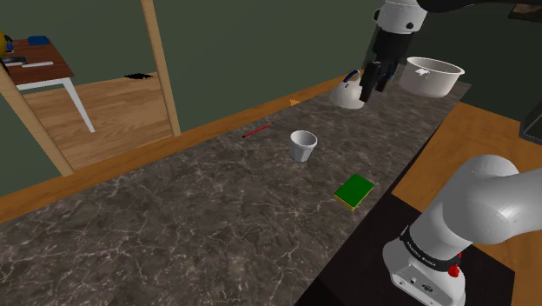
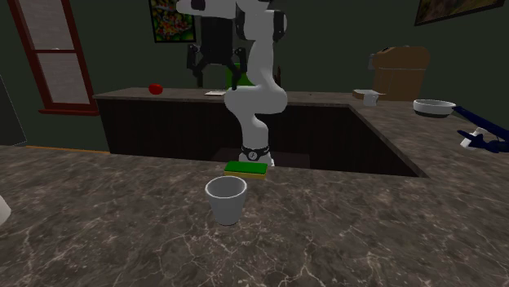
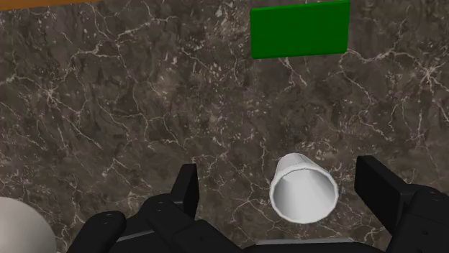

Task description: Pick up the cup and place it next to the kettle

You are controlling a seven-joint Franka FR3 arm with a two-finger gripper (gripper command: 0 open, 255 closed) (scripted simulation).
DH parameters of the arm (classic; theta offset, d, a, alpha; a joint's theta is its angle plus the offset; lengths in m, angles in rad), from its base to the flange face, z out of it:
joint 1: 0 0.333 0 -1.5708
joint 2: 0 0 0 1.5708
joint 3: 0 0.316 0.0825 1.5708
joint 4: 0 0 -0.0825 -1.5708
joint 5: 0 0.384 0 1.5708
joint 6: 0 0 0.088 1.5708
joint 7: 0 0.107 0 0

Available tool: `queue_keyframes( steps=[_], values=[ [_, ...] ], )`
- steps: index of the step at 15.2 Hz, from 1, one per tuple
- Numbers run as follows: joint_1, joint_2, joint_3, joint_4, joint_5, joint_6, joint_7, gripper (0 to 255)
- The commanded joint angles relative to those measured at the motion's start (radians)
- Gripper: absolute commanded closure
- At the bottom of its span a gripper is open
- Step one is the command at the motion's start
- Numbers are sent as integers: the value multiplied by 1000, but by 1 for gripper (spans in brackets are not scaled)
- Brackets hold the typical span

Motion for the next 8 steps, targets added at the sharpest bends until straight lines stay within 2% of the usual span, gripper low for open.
queue_keyframes(
  steps=[1, 8],
  values=[
    [0, 0, 0, 0, 0, 0, 0, 0],
    [36, 136, 76, -90, 0, 230, 77, 0]
  ],
)
